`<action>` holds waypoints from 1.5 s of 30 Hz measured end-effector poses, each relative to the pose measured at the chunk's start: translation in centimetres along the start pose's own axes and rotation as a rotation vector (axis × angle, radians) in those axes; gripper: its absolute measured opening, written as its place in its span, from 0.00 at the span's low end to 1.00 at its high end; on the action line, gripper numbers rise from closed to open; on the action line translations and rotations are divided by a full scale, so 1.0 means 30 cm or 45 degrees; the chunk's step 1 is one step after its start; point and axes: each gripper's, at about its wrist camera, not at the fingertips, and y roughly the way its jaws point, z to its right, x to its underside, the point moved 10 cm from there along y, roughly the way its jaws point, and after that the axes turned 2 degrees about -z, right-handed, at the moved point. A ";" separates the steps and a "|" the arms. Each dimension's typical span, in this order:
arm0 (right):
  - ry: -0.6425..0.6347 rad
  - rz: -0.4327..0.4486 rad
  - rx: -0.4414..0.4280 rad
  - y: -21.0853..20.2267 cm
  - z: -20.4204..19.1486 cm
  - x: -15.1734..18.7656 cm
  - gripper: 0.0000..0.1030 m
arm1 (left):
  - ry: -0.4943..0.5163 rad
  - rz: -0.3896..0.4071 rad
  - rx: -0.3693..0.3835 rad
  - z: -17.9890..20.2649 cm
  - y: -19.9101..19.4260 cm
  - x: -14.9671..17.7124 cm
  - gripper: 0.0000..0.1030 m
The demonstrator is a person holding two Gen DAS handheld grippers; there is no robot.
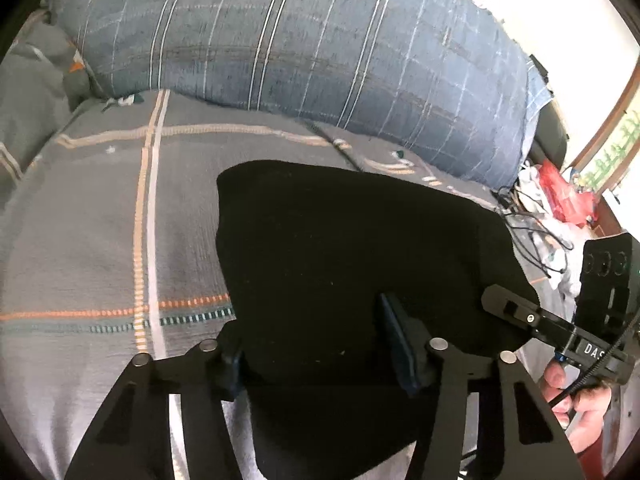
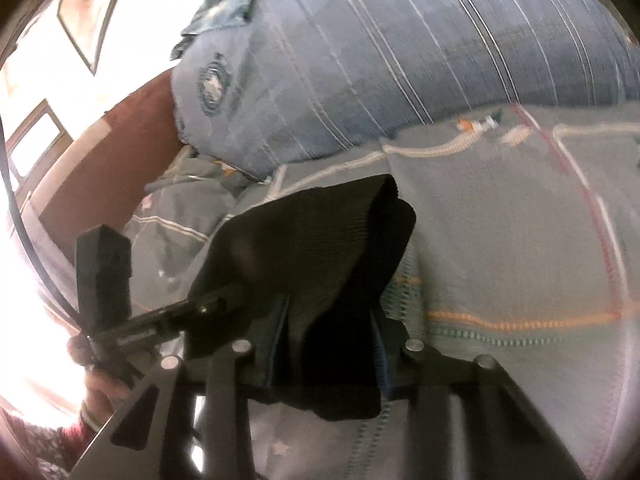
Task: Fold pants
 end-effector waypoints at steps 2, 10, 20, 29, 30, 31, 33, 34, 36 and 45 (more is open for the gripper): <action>-0.024 0.020 -0.003 -0.019 -0.031 -0.020 0.35 | 0.030 0.030 -0.015 0.007 -0.042 -0.020 0.53; -0.061 0.081 -0.023 0.001 -0.118 -0.135 0.35 | 0.089 0.106 -0.072 -0.012 -0.163 -0.108 0.53; -0.078 0.073 -0.026 0.167 -0.156 -0.260 0.35 | 0.059 0.115 -0.146 -0.113 -0.129 -0.239 0.53; -0.040 -0.025 -0.027 0.357 -0.095 -0.287 0.35 | -0.030 0.028 -0.164 -0.236 0.043 -0.293 0.53; -0.033 -0.043 -0.022 0.382 -0.082 -0.281 0.35 | -0.044 0.011 -0.165 -0.254 0.069 -0.293 0.53; -0.027 -0.061 -0.015 0.406 -0.068 -0.271 0.35 | -0.055 -0.005 -0.167 -0.270 0.092 -0.290 0.53; -0.018 -0.084 0.026 0.448 -0.032 -0.253 0.38 | -0.084 -0.023 -0.158 -0.296 0.132 -0.283 0.56; -0.010 -0.088 0.034 0.458 -0.019 -0.246 0.40 | -0.097 -0.021 -0.144 -0.301 0.142 -0.284 0.59; 0.012 -0.080 0.023 0.460 -0.005 -0.238 0.43 | -0.124 -0.021 -0.123 -0.318 0.158 -0.288 0.65; -0.098 -0.015 0.191 0.358 -0.025 -0.252 0.48 | -0.130 -0.009 -0.207 -0.341 0.162 -0.305 0.80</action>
